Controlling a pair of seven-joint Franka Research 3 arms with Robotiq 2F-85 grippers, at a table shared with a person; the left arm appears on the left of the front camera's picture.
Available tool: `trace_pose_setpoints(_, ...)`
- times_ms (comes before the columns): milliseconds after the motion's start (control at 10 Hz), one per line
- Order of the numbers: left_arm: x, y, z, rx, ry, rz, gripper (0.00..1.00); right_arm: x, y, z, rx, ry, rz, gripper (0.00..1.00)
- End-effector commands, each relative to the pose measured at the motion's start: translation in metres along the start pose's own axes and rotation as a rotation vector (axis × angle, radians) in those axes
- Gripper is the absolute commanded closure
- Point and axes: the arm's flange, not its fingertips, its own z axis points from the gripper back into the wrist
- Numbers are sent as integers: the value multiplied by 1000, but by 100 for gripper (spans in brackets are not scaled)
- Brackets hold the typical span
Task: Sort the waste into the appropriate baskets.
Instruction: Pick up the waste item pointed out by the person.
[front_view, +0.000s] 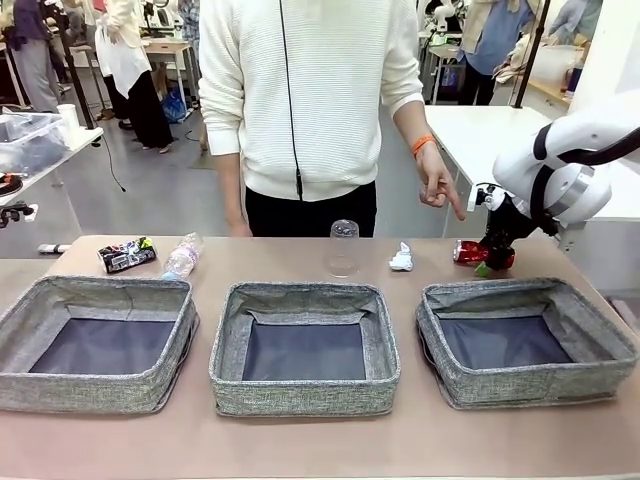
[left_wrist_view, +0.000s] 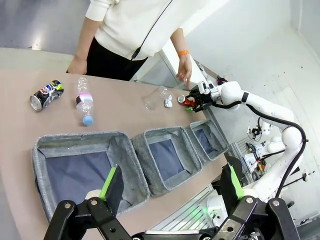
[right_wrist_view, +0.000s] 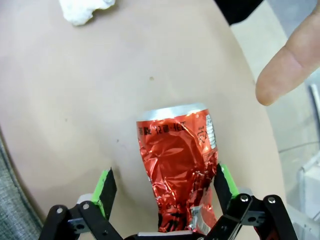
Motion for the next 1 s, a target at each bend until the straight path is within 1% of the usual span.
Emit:
trace_pose_setpoints(0, 3, -2, -1, -11, -9, -24, 0, -5, -5, -3, 17, -23, 20, 0)
trace_pose_setpoints(200, 3, -2, -1, -11, -9, -24, 0, -6, -4, -2, 28, -23, 17, 0)
trace_pose_setpoints(300, 3, -2, -1, -11, -9, -24, 0, -6, -4, -1, 48, -18, 19, 56)
trace_pose_setpoints(400, 3, -2, -1, -11, -9, -24, 0, -5, -4, -1, 56, -16, 19, 57)
trace_pose_setpoints(500, 3, -2, -1, -11, -9, -24, 0, -5, -4, -1, 61, -19, 18, 100)
trace_pose_setpoints(700, 3, -2, -1, -11, -9, -24, 0, -5, -4, -2, 75, -18, 23, 100)
trace_pose_setpoints(800, 3, -2, -1, -11, -9, -24, 0, -5, -4, -2, 80, -19, 25, 83)
trace_pose_setpoints(900, 3, -2, -1, -11, -9, -24, 0, -5, -4, -2, 85, -20, 28, 92)
